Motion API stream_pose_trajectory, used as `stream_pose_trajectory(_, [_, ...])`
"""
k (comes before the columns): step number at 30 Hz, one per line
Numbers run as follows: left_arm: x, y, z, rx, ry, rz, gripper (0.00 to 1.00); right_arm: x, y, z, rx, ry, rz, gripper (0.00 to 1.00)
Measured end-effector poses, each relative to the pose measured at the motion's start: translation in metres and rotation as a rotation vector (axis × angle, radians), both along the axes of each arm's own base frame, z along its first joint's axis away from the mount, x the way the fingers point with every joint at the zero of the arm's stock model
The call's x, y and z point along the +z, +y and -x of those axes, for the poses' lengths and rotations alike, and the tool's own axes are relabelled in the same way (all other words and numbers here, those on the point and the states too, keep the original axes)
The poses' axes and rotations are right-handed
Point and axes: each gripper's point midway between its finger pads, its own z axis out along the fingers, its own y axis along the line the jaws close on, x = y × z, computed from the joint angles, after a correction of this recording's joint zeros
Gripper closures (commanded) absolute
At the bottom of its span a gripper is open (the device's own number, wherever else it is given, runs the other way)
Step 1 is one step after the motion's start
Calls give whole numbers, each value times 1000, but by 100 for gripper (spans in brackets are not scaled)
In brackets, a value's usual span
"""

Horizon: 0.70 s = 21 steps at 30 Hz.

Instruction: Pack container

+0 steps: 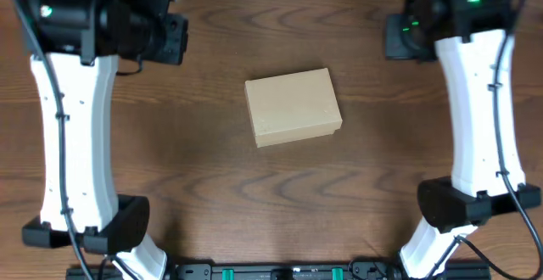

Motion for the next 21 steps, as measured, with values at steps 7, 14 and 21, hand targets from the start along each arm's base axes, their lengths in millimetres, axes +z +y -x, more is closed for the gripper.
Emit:
stream_pose_trajectory(7, [11, 5, 8, 31, -31, -5, 94, 30, -9, 19, -1, -79, -9, 99])
stream_pose_trajectory(14, [37, 14, 45, 61, -102, -1, 94, 42, -20, 72, 1, -89, -1, 98])
stream_pose_trajectory(21, [20, 30, 120, 111, -62, -16, 94, 5, -34, 129, -50, -2, 2, 99])
